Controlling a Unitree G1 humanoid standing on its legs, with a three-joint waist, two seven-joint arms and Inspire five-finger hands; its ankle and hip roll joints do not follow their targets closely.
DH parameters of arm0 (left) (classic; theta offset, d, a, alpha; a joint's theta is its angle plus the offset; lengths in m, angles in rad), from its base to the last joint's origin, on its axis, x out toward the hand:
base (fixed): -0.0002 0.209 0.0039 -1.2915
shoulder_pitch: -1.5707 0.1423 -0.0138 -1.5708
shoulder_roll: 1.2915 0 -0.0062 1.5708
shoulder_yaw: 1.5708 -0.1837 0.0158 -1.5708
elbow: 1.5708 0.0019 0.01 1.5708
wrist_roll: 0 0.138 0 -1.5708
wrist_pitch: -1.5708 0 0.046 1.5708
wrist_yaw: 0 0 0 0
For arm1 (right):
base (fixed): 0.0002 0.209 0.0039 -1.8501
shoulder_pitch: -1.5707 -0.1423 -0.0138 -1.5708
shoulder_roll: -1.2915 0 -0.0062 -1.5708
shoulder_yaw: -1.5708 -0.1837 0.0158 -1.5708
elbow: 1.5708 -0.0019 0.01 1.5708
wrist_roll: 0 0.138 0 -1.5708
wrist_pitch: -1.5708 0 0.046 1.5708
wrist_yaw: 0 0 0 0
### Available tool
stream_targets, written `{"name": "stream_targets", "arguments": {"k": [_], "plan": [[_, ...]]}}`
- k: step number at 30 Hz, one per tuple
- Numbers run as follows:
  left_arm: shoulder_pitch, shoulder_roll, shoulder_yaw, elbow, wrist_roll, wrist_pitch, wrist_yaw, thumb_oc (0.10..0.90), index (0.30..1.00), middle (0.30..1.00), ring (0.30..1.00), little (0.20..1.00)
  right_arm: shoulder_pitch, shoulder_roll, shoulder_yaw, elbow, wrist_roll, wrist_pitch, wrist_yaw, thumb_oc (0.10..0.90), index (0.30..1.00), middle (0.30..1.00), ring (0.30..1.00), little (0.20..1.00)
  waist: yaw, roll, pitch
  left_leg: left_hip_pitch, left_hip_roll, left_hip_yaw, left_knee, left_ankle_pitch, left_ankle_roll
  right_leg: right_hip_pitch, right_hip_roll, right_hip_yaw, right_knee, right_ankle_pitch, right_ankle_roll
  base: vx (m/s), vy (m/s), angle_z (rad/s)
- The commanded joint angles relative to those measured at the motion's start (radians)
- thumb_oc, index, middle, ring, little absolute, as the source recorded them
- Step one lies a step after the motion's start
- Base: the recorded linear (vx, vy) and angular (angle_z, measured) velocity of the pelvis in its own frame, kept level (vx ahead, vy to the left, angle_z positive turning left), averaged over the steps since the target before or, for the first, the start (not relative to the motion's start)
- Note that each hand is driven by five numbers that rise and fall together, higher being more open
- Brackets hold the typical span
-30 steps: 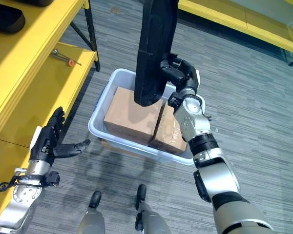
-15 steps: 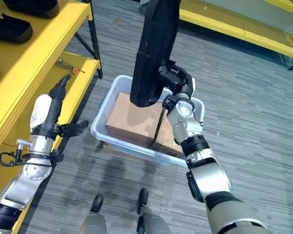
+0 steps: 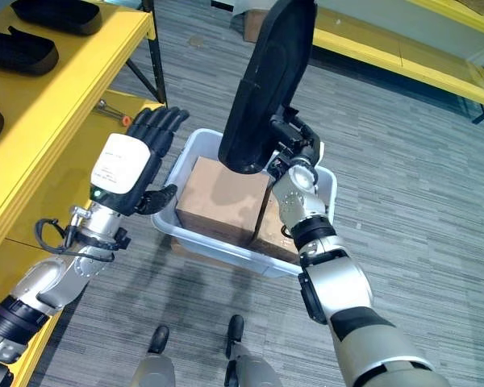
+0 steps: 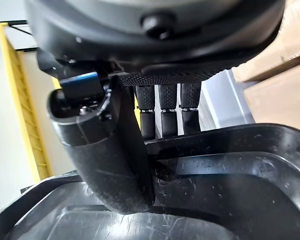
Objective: Move parts from the plastic box to the shelf.
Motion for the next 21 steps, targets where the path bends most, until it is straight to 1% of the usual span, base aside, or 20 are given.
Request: {"name": "stream_targets", "arguments": {"k": [1, 4, 9, 11, 12, 14, 16, 19, 20, 21], "plan": [[0.014, 0.048, -0.067, -0.027, 0.037, -0.036, 0.116, 0.900, 1.000, 1.000, 1.000, 1.000, -0.044, 0.043, -0.008, 0.075, 0.010, -0.145, 0.017, 0.400, 0.300, 0.300, 0.300, 0.300, -0.005, -0.056, -0.348, 0.081, 0.029, 0.045, -0.061, -0.045, 0.071, 0.059, -0.125, -0.006, 0.021, -0.105, 0.150, 0.00, 0.000, 0.00], [0.004, 0.049, -0.066, -0.040, 0.045, -0.035, 0.130, 0.900, 1.000, 1.000, 1.000, 1.000, -0.053, 0.041, -0.022, 0.094, 0.026, -0.150, 0.015, 0.400, 0.300, 0.300, 0.300, 0.300, -0.002, -0.061, -0.349, 0.081, 0.030, 0.043, -0.061, -0.047, 0.071, 0.064, -0.124, -0.009, 0.018, -0.108, 0.150, 0.00, 0.000, 0.00], [0.064, 0.005, -0.041, -0.052, -0.027, -0.039, 0.118, 0.900, 1.000, 1.000, 1.000, 1.000, -0.056, 0.024, -0.057, 0.103, 0.066, -0.164, 0.003, 0.400, 0.300, 0.300, 0.300, 0.300, 0.006, -0.068, -0.346, 0.076, 0.028, 0.034, -0.061, -0.045, 0.073, 0.070, -0.124, -0.016, 0.017, -0.112, 0.147, 0.00, 0.000, 0.00], [0.148, -0.069, 0.012, -0.067, -0.184, -0.051, 0.088, 0.900, 1.000, 1.000, 1.000, 1.000, -0.045, 0.016, -0.064, 0.089, 0.070, -0.165, -0.005, 0.400, 0.300, 0.300, 0.300, 0.300, 0.009, -0.072, -0.341, 0.073, 0.023, 0.030, -0.061, -0.037, 0.075, 0.067, -0.128, -0.019, 0.021, -0.109, 0.145, 0.00, 0.000, 0.00], [0.175, -0.088, 0.030, -0.074, -0.234, -0.055, 0.084, 0.900, 1.000, 1.000, 1.000, 1.000, -0.040, 0.015, -0.066, 0.085, 0.074, -0.163, -0.005, 0.400, 0.300, 0.300, 0.300, 0.300, 0.010, -0.070, -0.340, 0.075, 0.025, 0.030, -0.061, -0.041, 0.075, 0.069, -0.127, -0.019, 0.021, -0.114, 0.144, 0.00, 0.000, 0.00], [0.223, -0.148, 0.054, -0.072, -0.382, -0.054, 0.057, 0.900, 1.000, 1.000, 1.000, 1.000, -0.029, 0.014, -0.060, 0.070, 0.082, -0.162, -0.010, 0.400, 0.300, 0.300, 0.300, 0.300, 0.006, -0.069, -0.337, 0.078, 0.027, 0.029, -0.061, -0.041, 0.076, 0.071, -0.126, -0.018, 0.024, -0.115, 0.142, 0.00, 0.000, 0.00], [0.249, -0.188, 0.061, -0.068, -0.504, -0.047, 0.022, 0.900, 1.000, 1.000, 1.000, 1.000, -0.020, 0.020, -0.051, 0.059, 0.085, -0.161, -0.013, 0.400, 0.300, 0.300, 0.300, 0.300, 0.003, -0.067, -0.334, 0.081, 0.026, 0.031, -0.061, -0.042, 0.078, 0.072, -0.126, -0.018, 0.026, -0.115, 0.141, 0.00, 0.000, 0.00], [0.278, -0.272, 0.069, -0.031, -0.831, -0.070, -0.064, 0.900, 1.000, 1.000, 1.000, 1.000, -0.016, 0.034, -0.040, 0.061, 0.072, -0.147, -0.006, 0.400, 0.300, 0.300, 0.300, 0.300, -0.003, -0.062, -0.332, 0.083, 0.024, 0.034, -0.061, -0.041, 0.080, 0.070, -0.128, -0.017, 0.027, -0.115, 0.139, 0.00, 0.000, 0.00], [0.277, -0.308, 0.060, -0.012, -0.981, -0.084, -0.094, 0.900, 1.000, 1.000, 1.000, 1.000, -0.017, 0.037, -0.037, 0.069, 0.066, -0.137, -0.002, 0.400, 0.300, 0.300, 0.300, 0.300, -0.006, -0.060, -0.331, 0.083, 0.023, 0.033, -0.061, -0.040, 0.081, 0.070, -0.129, -0.016, 0.027, -0.114, 0.139, 0.00, 0.000, 0.00], [0.280, -0.322, 0.052, -0.008, -1.058, -0.076, -0.136, 0.900, 1.000, 1.000, 1.000, 1.000, -0.020, 0.044, -0.032, 0.078, 0.059, -0.132, 0.003, 0.400, 0.300, 0.300, 0.300, 0.300, -0.008, -0.056, -0.332, 0.084, 0.024, 0.034, -0.061, -0.041, 0.082, 0.070, -0.129, -0.016, 0.028, -0.114, 0.139, 0.00, 0.000, 0.00]]}}
